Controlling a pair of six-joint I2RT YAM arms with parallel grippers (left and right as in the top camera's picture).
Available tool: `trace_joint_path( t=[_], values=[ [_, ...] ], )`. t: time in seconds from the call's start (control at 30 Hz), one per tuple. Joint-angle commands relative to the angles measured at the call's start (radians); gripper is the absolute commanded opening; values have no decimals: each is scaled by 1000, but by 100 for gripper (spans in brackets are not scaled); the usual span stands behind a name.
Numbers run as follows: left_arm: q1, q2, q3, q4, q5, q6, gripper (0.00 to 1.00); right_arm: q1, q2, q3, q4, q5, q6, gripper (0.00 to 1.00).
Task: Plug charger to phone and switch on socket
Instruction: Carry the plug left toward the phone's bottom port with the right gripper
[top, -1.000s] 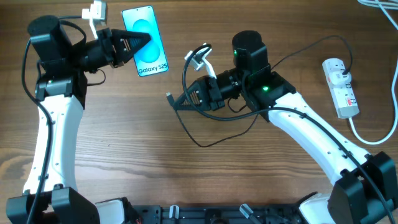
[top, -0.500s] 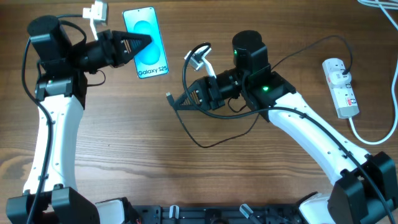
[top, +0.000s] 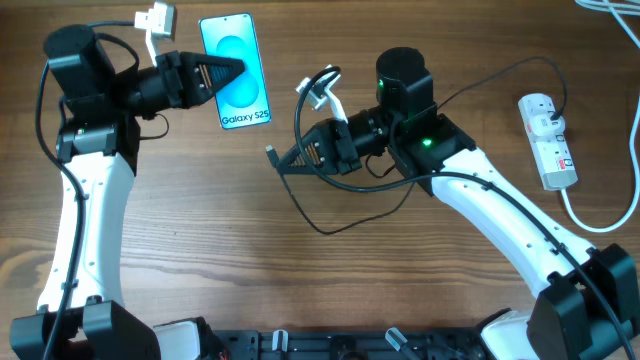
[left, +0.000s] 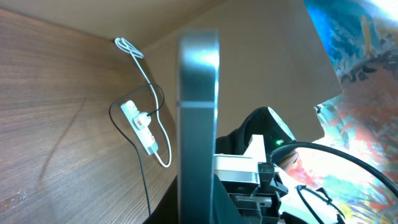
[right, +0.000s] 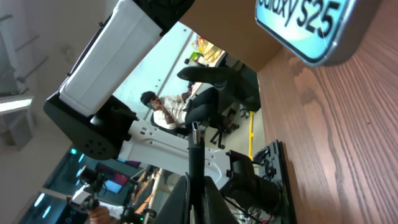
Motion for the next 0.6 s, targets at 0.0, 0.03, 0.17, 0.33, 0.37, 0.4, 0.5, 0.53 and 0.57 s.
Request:
trace_joint_path(
  t=[0.0, 0.03, 0.17, 0.33, 0.37, 0.4, 0.5, 0.53, 0.57],
  values=[
    [-5, -16, 10, 8, -24, -34, 4, 3, -3, 6, 11, 18, 3, 4],
    [-5, -16, 10, 8, -51, -72, 4, 3, -3, 5, 11, 31, 3, 4],
    [-27, -17, 10, 30, -105, -176, 4, 16, -3, 5, 11, 115, 18, 4],
    [-95, -17, 10, 80, -116, -172, 4, 23, -3, 5, 11, 189, 35, 4],
    [-97, -17, 10, 80, -111, -172, 4, 23, -3, 5, 11, 203, 36, 4],
    [-97, -17, 10, 80, -104, -172, 4, 23, -3, 5, 7, 222, 37, 4],
    [-97, -17, 10, 80, -100, -171, 4, 23, -3, 5, 7, 273, 37, 4],
    [-97, -17, 10, 80, -101, -171, 4, 23, -3, 5, 7, 290, 41, 4],
    [-97, -17, 10, 80, -101, -168, 4, 23, -3, 5, 9, 296, 51, 4]
  ],
)
